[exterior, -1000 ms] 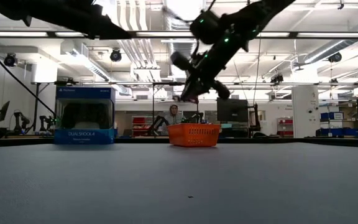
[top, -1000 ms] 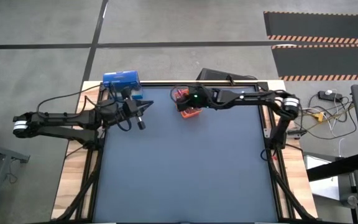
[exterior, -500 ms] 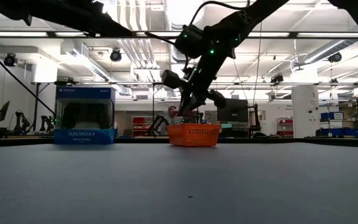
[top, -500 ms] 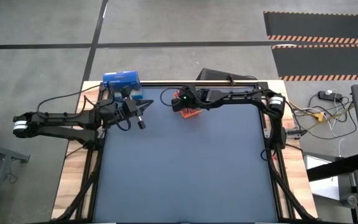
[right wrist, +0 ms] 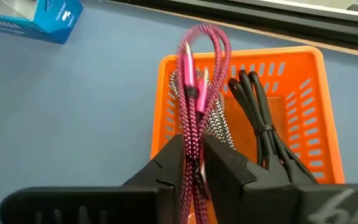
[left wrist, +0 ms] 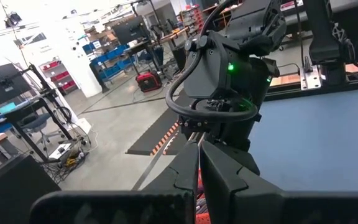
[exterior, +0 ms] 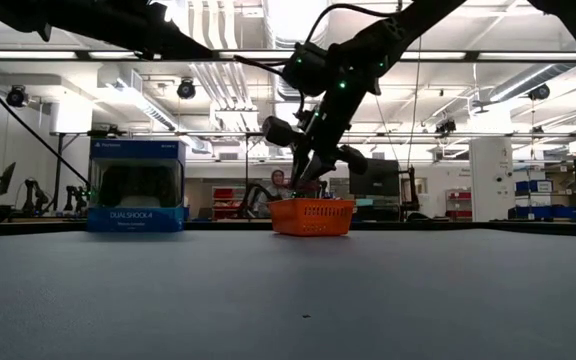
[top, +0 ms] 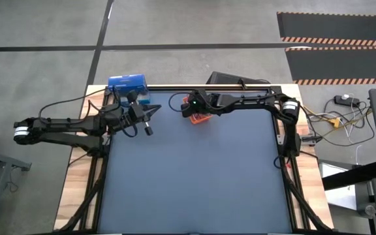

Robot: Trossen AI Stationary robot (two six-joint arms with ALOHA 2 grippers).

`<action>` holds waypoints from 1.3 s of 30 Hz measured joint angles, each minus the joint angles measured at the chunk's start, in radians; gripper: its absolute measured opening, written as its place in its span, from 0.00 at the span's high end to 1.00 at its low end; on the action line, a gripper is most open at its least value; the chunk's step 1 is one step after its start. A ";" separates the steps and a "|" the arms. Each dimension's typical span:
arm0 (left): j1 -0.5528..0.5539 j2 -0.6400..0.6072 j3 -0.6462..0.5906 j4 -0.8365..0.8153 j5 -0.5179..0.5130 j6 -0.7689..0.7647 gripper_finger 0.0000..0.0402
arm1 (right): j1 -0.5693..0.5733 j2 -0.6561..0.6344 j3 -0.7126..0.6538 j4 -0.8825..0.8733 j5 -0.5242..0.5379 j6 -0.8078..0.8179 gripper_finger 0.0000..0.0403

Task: Pick and place USB-C Cables
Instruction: Put the black pink charger cable into the orange bin

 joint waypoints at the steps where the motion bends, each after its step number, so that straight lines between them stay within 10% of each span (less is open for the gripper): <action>1: 0.000 0.000 0.000 0.000 0.000 -0.001 1.00 | 0.000 0.000 -0.001 0.000 0.000 0.000 0.86; 13: 0.000 0.000 0.000 0.000 0.000 -0.002 1.00 | 0.000 -0.015 0.027 -0.040 -0.008 -0.082 0.71; 23: 0.000 0.000 0.000 0.000 0.000 -0.002 1.00 | -0.026 -0.014 0.090 -0.121 -0.053 -0.249 0.96; 39: 0.000 0.000 0.000 0.000 0.000 -0.002 1.00 | -0.039 0.000 0.030 -0.085 -0.110 -0.252 0.98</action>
